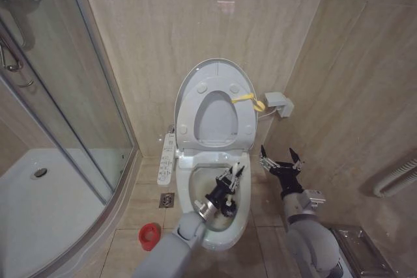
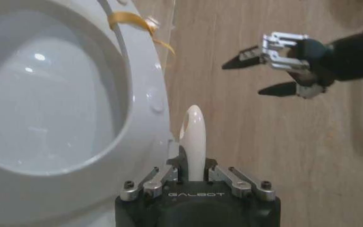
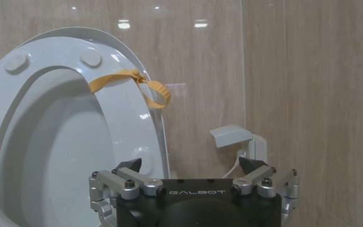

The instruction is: Open the toilet lid, clean the toilet bowl with a toilet brush, close the toilet lid, and flush.

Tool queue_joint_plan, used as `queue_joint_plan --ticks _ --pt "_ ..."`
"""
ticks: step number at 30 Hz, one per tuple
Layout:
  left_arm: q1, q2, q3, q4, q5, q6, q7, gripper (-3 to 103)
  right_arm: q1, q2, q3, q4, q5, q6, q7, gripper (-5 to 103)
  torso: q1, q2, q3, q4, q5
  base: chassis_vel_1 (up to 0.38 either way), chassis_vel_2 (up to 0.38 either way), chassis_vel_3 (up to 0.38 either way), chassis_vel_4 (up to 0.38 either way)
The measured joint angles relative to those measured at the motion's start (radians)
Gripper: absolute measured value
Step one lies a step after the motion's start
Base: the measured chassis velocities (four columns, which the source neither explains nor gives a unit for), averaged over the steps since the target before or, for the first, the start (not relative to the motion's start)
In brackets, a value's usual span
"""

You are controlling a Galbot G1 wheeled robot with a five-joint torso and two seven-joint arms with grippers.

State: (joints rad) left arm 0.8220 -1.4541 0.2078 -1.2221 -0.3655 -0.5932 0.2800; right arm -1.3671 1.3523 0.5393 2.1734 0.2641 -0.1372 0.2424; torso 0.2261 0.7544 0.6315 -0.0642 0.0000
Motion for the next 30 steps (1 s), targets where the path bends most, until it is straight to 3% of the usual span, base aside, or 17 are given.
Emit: queue_joint_plan --ticks 7,17,26,30 --pt "-0.007 0.016 -0.029 0.107 0.023 -0.033 0.022 22 0.0 0.0 0.0 0.0 0.0 0.0 0.0 100 0.0 0.0 0.0 0.0003 -0.0001 0.0 0.0 0.0 0.0" --pt "0.009 0.005 0.016 -0.033 0.001 0.006 -0.014 22 0.0 0.0 0.0 0.0 0.0 0.0 0.0 100 0.0 0.0 0.0 -0.0001 0.0 0.0 0.0 0.0 0.0" --pt "0.026 0.01 0.006 0.049 0.023 -0.019 -0.004 22 0.0 0.0 0.0 0.0 0.0 0.0 0.0 100 0.0 0.0 0.0 0.0003 0.0 0.0 0.0 0.0 0.0" --pt "0.026 0.016 0.004 0.022 0.026 -0.017 -0.005 22 0.0 0.0 0.0 0.0 0.0 0.0 0.0 100 0.0 0.0 0.0 0.0004 0.0001 0.0 0.0 0.0 0.0"
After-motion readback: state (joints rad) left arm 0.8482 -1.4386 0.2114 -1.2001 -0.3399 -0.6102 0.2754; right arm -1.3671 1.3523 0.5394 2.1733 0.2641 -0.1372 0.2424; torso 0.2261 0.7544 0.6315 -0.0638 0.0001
